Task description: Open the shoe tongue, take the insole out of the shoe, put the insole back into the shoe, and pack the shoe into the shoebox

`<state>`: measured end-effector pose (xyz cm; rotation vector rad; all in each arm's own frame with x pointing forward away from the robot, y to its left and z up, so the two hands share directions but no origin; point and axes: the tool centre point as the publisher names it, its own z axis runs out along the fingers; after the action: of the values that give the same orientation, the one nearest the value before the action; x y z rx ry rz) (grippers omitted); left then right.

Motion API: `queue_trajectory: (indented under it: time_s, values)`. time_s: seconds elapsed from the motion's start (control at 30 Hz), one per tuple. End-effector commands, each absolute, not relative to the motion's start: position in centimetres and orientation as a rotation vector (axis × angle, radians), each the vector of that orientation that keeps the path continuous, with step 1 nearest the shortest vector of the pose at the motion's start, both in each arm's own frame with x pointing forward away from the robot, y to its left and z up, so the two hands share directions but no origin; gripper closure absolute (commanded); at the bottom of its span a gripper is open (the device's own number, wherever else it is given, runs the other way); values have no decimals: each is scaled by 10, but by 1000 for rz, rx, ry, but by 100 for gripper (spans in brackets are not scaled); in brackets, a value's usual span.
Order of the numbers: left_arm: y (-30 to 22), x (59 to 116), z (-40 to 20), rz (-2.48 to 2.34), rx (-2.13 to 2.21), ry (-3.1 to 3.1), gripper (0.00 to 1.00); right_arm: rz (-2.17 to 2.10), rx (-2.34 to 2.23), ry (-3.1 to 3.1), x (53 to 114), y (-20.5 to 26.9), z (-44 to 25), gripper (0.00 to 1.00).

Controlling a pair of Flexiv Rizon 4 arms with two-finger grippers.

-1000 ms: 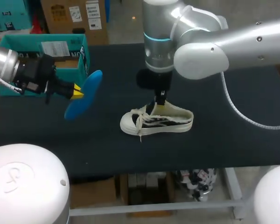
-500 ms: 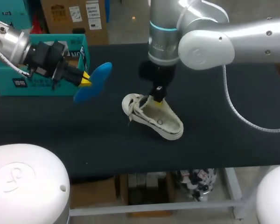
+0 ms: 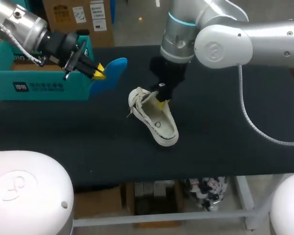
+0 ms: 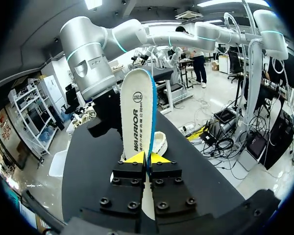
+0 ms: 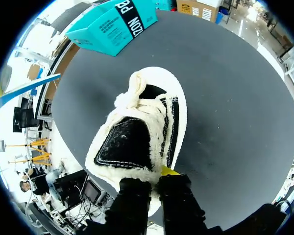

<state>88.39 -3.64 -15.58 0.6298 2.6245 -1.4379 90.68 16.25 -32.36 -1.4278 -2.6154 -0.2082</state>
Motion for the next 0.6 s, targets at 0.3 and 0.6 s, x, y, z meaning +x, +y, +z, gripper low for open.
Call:
queue_trajectory:
  time_s: [0.3,0.6]
  values:
    - [-41,901,-160,-1484,818,2664,100,-310,-1748,-2440,882,157,-331,100]
    - [-48,902,-167,-1492,876,2663,100,-398,-1782,-2394,879,156,-350,100]
